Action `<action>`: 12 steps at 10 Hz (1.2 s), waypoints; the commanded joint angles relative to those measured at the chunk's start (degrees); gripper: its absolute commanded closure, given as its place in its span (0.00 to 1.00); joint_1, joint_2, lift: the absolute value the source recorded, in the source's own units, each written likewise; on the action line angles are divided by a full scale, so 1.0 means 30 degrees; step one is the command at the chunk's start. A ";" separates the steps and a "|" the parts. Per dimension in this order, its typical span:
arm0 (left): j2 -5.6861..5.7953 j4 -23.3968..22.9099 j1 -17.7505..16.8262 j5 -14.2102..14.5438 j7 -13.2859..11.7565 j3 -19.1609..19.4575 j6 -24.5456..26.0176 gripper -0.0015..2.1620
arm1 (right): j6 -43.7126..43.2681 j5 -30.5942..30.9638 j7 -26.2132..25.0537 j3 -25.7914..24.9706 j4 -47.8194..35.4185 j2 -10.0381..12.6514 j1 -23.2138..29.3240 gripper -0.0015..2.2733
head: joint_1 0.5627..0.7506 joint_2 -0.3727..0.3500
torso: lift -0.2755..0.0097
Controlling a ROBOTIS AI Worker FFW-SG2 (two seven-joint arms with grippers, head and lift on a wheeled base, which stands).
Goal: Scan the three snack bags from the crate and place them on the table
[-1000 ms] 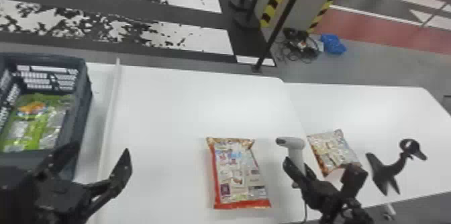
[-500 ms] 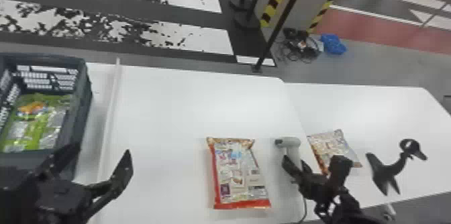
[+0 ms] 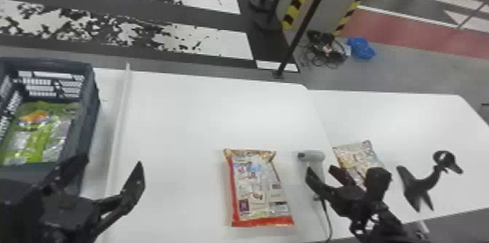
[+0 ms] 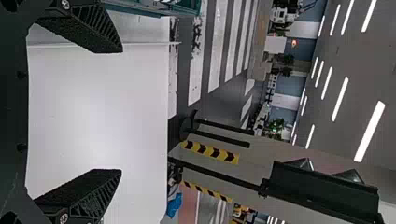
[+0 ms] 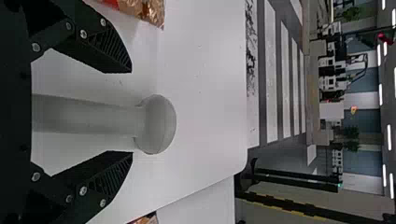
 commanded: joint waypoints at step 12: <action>0.0089 0.0018 0.0230 -0.0087 -0.0029 -0.0029 0.0059 0.04 | 1.3029 0.0383 0.9082 0.1653 -0.0798 -0.1395 -0.2189 0.05 | 0.70 0.03 | 0.84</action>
